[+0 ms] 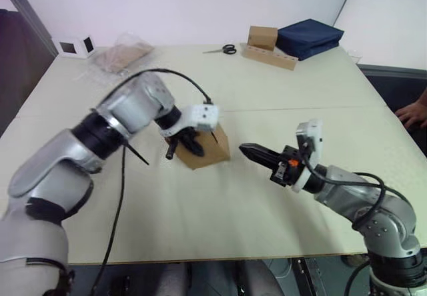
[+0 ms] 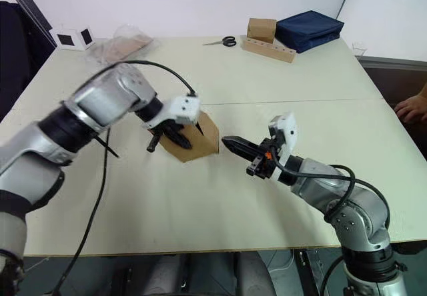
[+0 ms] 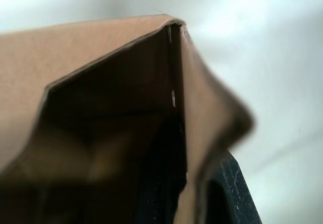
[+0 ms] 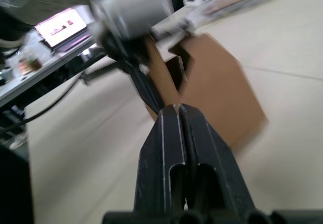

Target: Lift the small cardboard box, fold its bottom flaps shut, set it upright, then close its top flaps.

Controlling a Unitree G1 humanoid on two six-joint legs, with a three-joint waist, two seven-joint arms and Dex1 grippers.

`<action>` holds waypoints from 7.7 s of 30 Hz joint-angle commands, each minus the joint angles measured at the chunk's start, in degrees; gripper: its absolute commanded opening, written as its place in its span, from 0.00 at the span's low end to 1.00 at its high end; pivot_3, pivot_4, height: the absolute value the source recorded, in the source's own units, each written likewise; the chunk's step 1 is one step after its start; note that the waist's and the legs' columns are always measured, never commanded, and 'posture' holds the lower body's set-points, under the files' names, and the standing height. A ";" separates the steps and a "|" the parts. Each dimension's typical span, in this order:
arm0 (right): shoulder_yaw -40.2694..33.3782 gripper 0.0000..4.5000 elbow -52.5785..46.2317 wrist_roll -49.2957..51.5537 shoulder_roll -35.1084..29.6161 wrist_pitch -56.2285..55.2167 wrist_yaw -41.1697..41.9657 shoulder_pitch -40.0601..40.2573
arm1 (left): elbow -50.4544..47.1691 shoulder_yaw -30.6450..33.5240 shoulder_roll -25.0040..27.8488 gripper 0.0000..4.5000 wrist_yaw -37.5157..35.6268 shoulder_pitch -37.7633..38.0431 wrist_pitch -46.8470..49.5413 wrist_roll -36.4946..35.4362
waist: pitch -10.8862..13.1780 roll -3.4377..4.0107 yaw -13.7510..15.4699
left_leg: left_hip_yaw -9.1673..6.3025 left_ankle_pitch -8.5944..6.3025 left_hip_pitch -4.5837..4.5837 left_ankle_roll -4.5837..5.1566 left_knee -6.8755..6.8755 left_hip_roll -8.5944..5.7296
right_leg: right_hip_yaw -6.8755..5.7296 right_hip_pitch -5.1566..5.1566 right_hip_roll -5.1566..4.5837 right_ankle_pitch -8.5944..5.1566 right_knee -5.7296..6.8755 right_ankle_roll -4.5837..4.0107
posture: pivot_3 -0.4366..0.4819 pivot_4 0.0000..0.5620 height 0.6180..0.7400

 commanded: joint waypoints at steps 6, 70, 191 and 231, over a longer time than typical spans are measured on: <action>0.51 0.00 -4.66 -1.48 3.11 -2.44 -3.20 2.32 | 7.43 1.19 -6.43 0.35 -6.35 -1.76 -7.70 11.09 | 0.00 0.01 -0.32 | 0.00 0.00 0.17 0.03 0.10 0.00 | 0.03 0.07 0.03 0.00 0.25 0.00 | 0.48 0.27 1.00; 14.12 0.00 18.12 -33.61 5.57 -2.30 9.34 -11.89 | -26.24 42.62 -6.90 0.01 37.54 48.58 14.54 -11.15 | 0.14 0.04 -1.42 | -0.04 0.01 0.33 0.03 0.68 0.00 | 0.04 0.19 -0.02 -0.01 0.89 -0.02 | 0.48 0.27 1.00; 21.15 0.00 13.43 -28.26 4.82 -0.08 14.27 -13.42 | 11.98 40.95 -11.12 0.01 11.68 25.32 -10.10 -7.55 | 0.00 -0.02 -1.54 | -0.09 -0.02 0.38 0.09 0.70 0.00 | -0.03 0.29 0.01 -0.01 0.84 -0.02 | 0.48 0.27 1.00; 9.22 0.00 14.75 -19.79 2.39 6.43 14.88 -29.15 | -25.93 42.81 -4.14 0.01 22.77 49.09 11.63 -22.34 | 0.00 -0.02 -1.51 | -0.10 -0.02 0.46 0.09 0.70 0.02 | -0.03 0.38 0.00 -0.01 0.83 -0.02 | 0.48 0.27 1.00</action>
